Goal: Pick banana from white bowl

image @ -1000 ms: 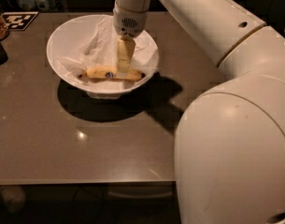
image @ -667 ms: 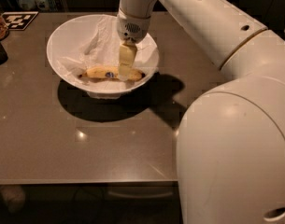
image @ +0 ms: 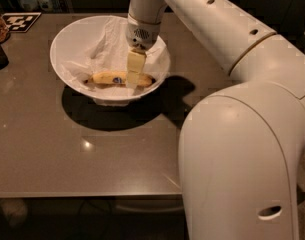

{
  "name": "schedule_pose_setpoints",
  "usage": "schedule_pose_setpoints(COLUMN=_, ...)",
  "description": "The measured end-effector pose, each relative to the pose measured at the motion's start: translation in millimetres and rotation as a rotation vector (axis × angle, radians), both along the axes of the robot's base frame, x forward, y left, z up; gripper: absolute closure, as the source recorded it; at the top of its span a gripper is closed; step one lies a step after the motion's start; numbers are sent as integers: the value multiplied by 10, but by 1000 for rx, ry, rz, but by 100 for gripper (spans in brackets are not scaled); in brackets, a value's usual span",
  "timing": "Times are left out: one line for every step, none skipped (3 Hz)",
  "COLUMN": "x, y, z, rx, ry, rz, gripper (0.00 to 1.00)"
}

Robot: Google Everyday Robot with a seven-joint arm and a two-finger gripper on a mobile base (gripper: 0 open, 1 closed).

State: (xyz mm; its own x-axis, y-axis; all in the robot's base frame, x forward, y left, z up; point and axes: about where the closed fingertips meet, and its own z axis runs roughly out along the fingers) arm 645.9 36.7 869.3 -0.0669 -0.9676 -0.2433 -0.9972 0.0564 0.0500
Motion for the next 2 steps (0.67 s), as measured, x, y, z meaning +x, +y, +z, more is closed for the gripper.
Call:
schedule_pose_setpoints(x=19, y=44, z=-58, rx=-1, ry=16, rz=0, gripper=24)
schedule_pose_setpoints(x=15, y=93, z=-119, rx=-4, ry=35, rz=1, gripper=27)
